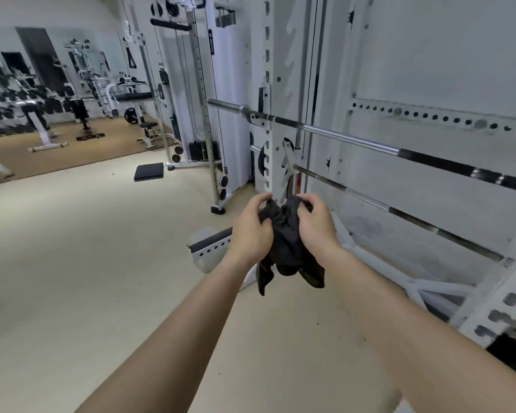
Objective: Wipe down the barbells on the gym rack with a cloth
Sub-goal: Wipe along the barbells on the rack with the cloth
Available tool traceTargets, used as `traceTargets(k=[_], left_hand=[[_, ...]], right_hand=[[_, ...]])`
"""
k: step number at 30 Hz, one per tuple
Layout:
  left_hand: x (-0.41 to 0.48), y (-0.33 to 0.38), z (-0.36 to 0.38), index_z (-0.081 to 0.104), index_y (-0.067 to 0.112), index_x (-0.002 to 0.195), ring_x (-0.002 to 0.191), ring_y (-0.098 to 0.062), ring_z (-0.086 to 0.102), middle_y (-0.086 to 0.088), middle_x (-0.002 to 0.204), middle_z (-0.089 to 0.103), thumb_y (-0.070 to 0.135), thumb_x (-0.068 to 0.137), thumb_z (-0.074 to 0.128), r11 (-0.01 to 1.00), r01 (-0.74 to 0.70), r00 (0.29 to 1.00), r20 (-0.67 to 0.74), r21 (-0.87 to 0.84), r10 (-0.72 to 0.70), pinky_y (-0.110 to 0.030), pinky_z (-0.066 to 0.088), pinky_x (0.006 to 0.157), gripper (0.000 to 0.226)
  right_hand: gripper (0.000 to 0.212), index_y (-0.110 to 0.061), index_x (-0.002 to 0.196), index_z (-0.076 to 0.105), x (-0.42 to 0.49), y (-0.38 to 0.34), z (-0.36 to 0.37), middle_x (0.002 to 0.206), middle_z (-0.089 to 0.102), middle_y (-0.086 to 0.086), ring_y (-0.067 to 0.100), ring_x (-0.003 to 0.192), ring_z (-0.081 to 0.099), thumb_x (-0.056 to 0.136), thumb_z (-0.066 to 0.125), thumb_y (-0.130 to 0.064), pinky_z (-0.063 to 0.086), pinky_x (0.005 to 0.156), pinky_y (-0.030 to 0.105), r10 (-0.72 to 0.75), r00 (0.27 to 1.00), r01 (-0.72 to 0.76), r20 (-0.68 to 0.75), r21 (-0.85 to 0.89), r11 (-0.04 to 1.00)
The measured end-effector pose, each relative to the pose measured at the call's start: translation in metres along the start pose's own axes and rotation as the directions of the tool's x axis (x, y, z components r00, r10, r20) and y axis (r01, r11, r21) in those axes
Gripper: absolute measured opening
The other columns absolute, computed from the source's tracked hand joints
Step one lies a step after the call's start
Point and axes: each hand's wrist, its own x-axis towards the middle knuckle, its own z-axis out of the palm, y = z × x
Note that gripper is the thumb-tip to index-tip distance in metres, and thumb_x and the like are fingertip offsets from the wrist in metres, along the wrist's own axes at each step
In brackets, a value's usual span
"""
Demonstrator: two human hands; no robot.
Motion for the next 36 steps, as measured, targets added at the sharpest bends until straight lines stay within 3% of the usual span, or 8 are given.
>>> traceTargets(k=[5,11,15,18,21,29,33,36], left_hand=[[0.051,-0.029,-0.039,0.045,0.025,0.143,0.109,-0.006,0.052,0.006,0.125,0.055,-0.004,0.088,0.051,0.998,0.001,1.0,0.003,0.069,-0.001,-0.022,0.045,0.095,0.062],[0.147,-0.075,-0.068,0.043,0.021,0.146,0.126,-0.02,0.054,-0.004,0.138,0.056,0.001,0.084,0.059,0.989,0.022,0.999,0.045,0.146,-0.029,-0.037,0.046,0.106,0.067],[0.236,-0.11,-0.086,0.066,0.023,0.115,0.106,-0.019,0.061,0.0,0.11,0.067,0.007,0.084,0.06,0.974,-0.018,0.999,0.052,0.224,0.006,-0.038,0.052,0.093,0.036],[0.306,-0.134,-0.107,0.067,0.024,0.098,0.094,-0.015,0.062,0.006,0.098,0.067,0.014,0.087,0.067,0.963,-0.022,0.999,0.042,0.268,0.011,-0.029,0.051,0.082,0.015],[0.366,-0.157,-0.132,0.065,0.025,0.09,0.088,-0.015,0.064,0.008,0.091,0.068,0.024,0.087,0.07,0.963,-0.005,1.0,0.012,0.27,0.002,-0.034,0.053,0.079,0.006],[0.523,-0.249,-0.212,0.046,0.024,0.058,0.062,-0.015,0.051,0.006,0.06,0.05,0.042,0.093,0.059,0.97,0.046,0.997,-0.071,0.237,-0.03,-0.03,0.035,0.056,0.041],[0.61,-0.302,-0.26,0.062,0.023,0.07,0.07,-0.013,0.057,0.007,0.068,0.059,0.036,0.098,0.054,0.974,0.009,1.0,0.006,0.227,-0.01,-0.027,0.037,0.059,0.032],[0.678,-0.337,-0.287,0.072,0.02,0.095,0.089,-0.013,0.063,0.005,0.093,0.07,0.023,0.099,0.054,0.988,0.075,0.992,0.092,0.138,-0.088,-0.026,0.047,0.077,0.019]], right_hand=[[0.018,-0.025,0.108,0.06,0.036,-0.007,0.069,0.1,0.063,-0.006,0.012,0.095,0.061,0.103,0.043,-0.021,0.049,0.076,0.028,0.019,0.999,-0.021,0.039,0.042,0.999],[0.018,-0.025,0.105,0.062,0.114,0.006,0.145,0.102,0.066,-0.001,0.018,0.095,0.063,0.102,0.044,-0.02,0.053,0.084,0.036,0.068,0.997,-0.07,0.02,0.108,0.992],[0.019,-0.026,0.105,0.062,0.194,0.014,0.199,0.102,0.066,-0.003,0.018,0.097,0.063,0.102,0.045,-0.02,0.054,0.087,0.038,0.082,0.997,-0.083,0.014,0.11,0.991],[0.02,-0.027,0.107,0.062,0.255,0.014,0.237,0.101,0.064,-0.007,0.014,0.095,0.062,0.103,0.044,-0.02,0.054,0.09,0.04,0.093,0.996,-0.094,0.014,0.101,0.99],[0.02,-0.031,0.102,0.061,0.31,0.011,0.276,0.098,0.064,-0.008,0.014,0.094,0.062,0.103,0.044,-0.02,0.054,0.091,0.041,0.099,0.995,-0.098,0.003,0.1,0.99],[0.013,-0.027,0.101,0.062,0.441,0.019,0.411,0.095,0.063,-0.009,0.016,0.096,0.061,0.1,0.049,-0.027,0.053,0.089,0.037,0.117,0.993,-0.114,-0.033,0.079,0.99],[0.007,-0.019,0.091,0.066,0.503,0.023,0.479,0.086,0.066,0.002,0.019,0.086,0.063,0.094,0.06,-0.019,0.05,0.071,0.029,0.167,0.982,-0.159,-0.087,0.092,0.983],[0.007,-0.017,0.094,0.068,0.55,0.024,0.522,0.09,0.067,0.005,0.02,0.087,0.063,0.093,0.062,-0.02,0.052,0.075,0.034,0.229,0.963,-0.216,-0.14,0.104,0.971]])
